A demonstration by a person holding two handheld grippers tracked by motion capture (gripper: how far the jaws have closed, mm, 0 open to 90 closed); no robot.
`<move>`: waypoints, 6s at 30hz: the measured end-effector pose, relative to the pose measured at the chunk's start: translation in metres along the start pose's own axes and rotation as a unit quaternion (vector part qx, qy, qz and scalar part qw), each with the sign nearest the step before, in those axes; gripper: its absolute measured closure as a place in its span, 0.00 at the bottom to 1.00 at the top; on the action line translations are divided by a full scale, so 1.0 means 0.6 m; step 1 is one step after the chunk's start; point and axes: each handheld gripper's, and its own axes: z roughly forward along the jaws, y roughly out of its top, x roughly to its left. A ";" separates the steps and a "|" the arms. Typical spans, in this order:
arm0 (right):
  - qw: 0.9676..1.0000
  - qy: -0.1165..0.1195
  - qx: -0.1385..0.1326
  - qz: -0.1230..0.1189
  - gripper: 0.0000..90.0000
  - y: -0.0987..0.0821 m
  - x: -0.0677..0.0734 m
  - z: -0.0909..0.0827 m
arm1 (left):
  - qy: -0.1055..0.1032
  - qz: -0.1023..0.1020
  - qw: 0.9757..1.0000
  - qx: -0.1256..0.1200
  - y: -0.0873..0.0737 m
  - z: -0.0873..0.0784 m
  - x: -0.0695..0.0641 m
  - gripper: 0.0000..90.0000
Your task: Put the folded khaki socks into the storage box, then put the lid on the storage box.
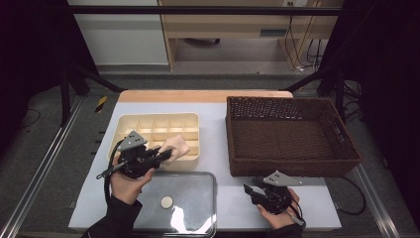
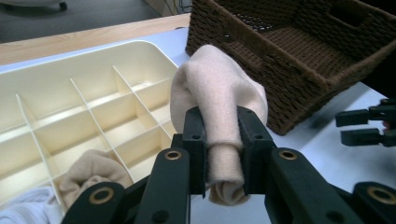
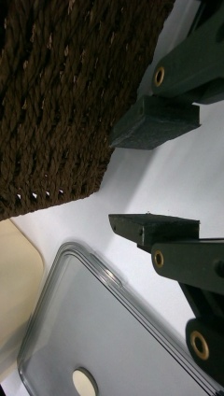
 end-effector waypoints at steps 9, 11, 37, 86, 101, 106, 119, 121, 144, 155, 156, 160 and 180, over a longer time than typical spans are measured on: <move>1.000 0.004 0.006 0.000 0.63 -0.001 0.000 0.003 | 0.030 -0.008 0.999 0.026 0.007 0.036 0.036 0.83; 1.000 0.007 0.007 -0.001 0.63 -0.001 0.002 0.003 | 0.034 -0.008 0.999 0.031 0.007 0.044 0.041 0.83; 1.000 0.017 0.021 0.004 0.64 -0.001 -0.003 0.014 | 0.049 0.000 0.988 0.143 -0.023 0.099 0.081 0.83; 0.999 0.028 0.037 0.002 0.64 -0.001 0.001 0.027 | 0.060 0.041 0.987 0.142 -0.034 0.123 0.062 0.88; 0.999 0.030 0.040 0.005 0.64 -0.001 0.001 0.029 | 0.057 0.026 0.993 0.101 -0.035 0.106 0.069 0.76; 0.999 0.030 0.040 0.005 0.65 -0.001 0.001 0.029 | 0.063 0.025 0.996 0.065 -0.015 0.105 0.068 0.85; 0.999 0.031 0.041 0.001 0.66 0.000 0.002 0.030 | 0.053 0.052 0.989 0.125 -0.036 0.164 0.068 0.99; 0.999 0.032 0.042 0.000 0.66 0.000 0.003 0.030 | 0.058 0.063 0.988 0.132 -0.037 0.165 0.066 0.99; 0.999 0.038 0.029 -0.012 0.65 0.019 0.015 0.037 | 0.042 0.063 0.996 0.040 -0.016 0.075 0.063 0.72; 0.999 0.038 0.019 -0.014 0.64 0.032 0.026 0.038 | 0.036 0.036 0.998 -0.028 -0.072 -0.025 0.083 0.62; 0.999 0.038 0.021 -0.012 0.64 0.033 0.028 0.039 | 0.037 0.039 0.998 -0.033 -0.079 -0.031 0.084 0.60; 0.999 0.040 0.014 -0.017 0.64 0.036 0.033 0.036 | 0.041 0.023 0.998 -0.046 -0.121 -0.061 0.093 0.57; 0.996 0.078 0.020 -0.024 0.62 0.043 0.077 0.066 | 0.079 -0.023 0.997 0.010 -0.242 -0.095 0.111 0.44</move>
